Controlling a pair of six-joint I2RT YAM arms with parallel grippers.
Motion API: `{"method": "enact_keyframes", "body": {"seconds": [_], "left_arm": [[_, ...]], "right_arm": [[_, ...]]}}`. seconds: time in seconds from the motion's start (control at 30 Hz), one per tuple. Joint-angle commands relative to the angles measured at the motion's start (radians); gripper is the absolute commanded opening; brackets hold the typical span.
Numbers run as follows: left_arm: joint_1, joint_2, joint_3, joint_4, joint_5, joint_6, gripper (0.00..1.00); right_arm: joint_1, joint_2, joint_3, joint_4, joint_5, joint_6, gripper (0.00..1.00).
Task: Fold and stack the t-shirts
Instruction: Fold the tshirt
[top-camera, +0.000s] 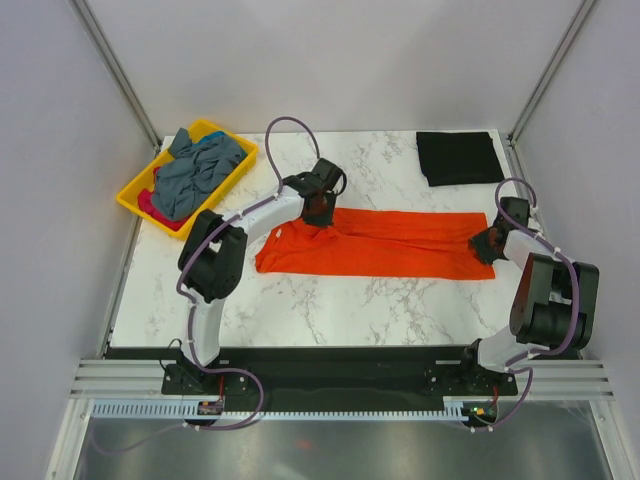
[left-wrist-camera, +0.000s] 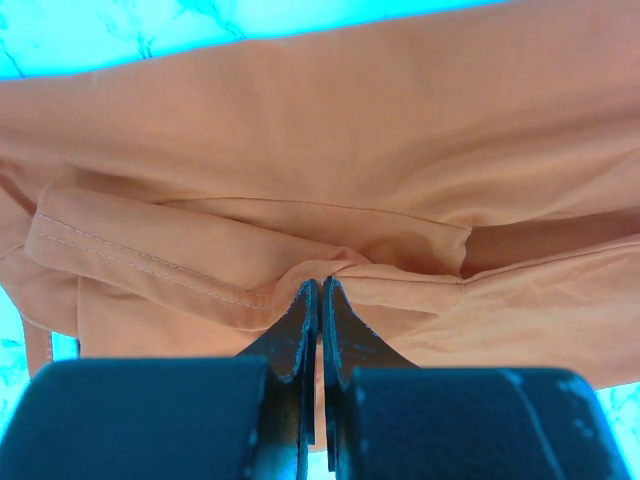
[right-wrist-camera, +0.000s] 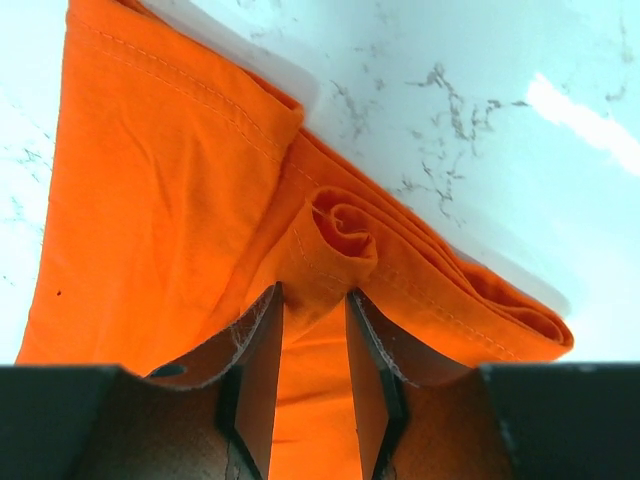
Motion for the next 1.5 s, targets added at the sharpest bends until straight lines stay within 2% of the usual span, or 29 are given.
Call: {"method": "enact_keyframes", "body": {"seconds": [0.0, 0.27, 0.47, 0.63, 0.73, 0.77, 0.8, 0.87, 0.93, 1.03, 1.07, 1.13, 1.23, 1.3, 1.47], "left_arm": [[0.006, 0.01, 0.062, -0.007, -0.043, 0.032, 0.02], [0.01, 0.048, 0.119, -0.031, -0.055, 0.04, 0.02], [0.016, 0.071, 0.144, -0.045, -0.063, 0.041, 0.02], [0.017, 0.088, 0.164, -0.054, -0.06, 0.043, 0.04], [0.017, 0.098, 0.19, -0.065, -0.053, 0.046, 0.06], [0.017, 0.1, 0.196, -0.07, -0.05, 0.046, 0.06], [0.019, 0.109, 0.2, -0.071, -0.041, 0.046, 0.06], [0.02, 0.114, 0.213, -0.073, -0.029, 0.046, 0.05], [0.022, 0.129, 0.226, -0.073, -0.026, 0.046, 0.05], [0.023, 0.144, 0.237, -0.077, -0.021, 0.044, 0.06], [0.023, 0.148, 0.242, -0.077, -0.015, 0.044, 0.06], [0.023, 0.152, 0.243, -0.077, -0.009, 0.049, 0.08], [0.023, 0.149, 0.25, -0.079, 0.003, 0.058, 0.1], [0.023, 0.145, 0.257, -0.08, 0.012, 0.061, 0.1], [0.023, 0.14, 0.26, -0.08, 0.046, 0.055, 0.1]], "right_arm": [[0.003, 0.024, 0.041, 0.061, 0.019, -0.011, 0.39], [0.003, 0.048, 0.078, 0.066, 0.025, -0.014, 0.38], [0.003, 0.105, 0.139, 0.026, 0.045, -0.028, 0.44], [0.003, 0.136, 0.175, -0.006, 0.077, -0.035, 0.42], [0.003, 0.128, 0.198, -0.029, 0.103, -0.035, 0.37], [0.003, 0.13, 0.21, -0.037, 0.106, -0.038, 0.23], [0.003, 0.136, 0.216, -0.041, 0.106, -0.038, 0.14], [0.003, 0.145, 0.242, -0.078, 0.109, -0.035, 0.02], [0.003, 0.166, 0.258, -0.107, 0.122, -0.037, 0.0], [0.003, 0.205, 0.29, -0.171, 0.126, -0.04, 0.03], [0.003, 0.214, 0.31, -0.199, 0.128, -0.044, 0.13], [0.002, 0.228, 0.333, -0.246, 0.152, -0.067, 0.23], [-0.007, 0.208, 0.397, -0.335, 0.184, -0.084, 0.31], [-0.017, 0.205, 0.441, -0.409, 0.252, -0.074, 0.33], [-0.032, 0.185, 0.466, -0.511, 0.202, -0.061, 0.35]]}}
